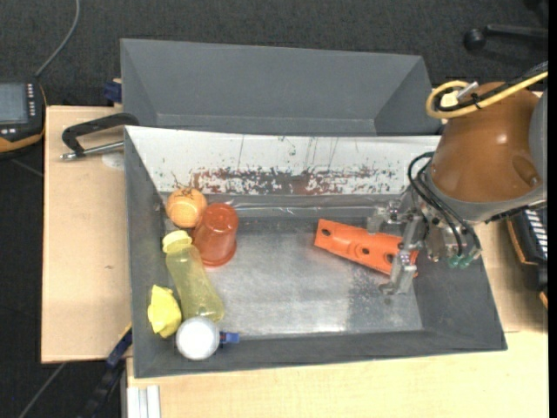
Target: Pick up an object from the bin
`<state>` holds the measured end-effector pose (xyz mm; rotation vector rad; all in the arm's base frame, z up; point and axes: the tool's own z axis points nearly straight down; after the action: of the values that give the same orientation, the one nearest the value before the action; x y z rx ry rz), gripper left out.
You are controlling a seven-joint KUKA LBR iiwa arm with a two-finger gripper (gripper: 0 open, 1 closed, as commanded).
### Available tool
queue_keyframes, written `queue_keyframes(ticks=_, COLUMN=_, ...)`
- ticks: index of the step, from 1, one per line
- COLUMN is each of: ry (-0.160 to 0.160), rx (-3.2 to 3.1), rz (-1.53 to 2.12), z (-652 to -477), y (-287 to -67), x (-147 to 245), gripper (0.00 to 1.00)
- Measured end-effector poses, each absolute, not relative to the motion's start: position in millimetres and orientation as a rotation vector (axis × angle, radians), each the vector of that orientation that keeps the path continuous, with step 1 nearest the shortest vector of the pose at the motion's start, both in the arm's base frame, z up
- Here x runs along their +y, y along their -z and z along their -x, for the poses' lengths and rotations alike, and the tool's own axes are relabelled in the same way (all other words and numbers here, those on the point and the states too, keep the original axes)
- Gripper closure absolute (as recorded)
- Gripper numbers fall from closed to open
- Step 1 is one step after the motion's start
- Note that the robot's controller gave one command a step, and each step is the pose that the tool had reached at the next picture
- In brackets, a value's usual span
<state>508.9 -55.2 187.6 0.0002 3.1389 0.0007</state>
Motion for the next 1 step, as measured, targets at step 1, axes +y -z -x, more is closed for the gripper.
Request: queue_keyframes(ticks=1, ry=-0.001, rx=3.135, rz=0.056, z=-530.9, y=-136.2, x=-39.2, gripper=0.00)
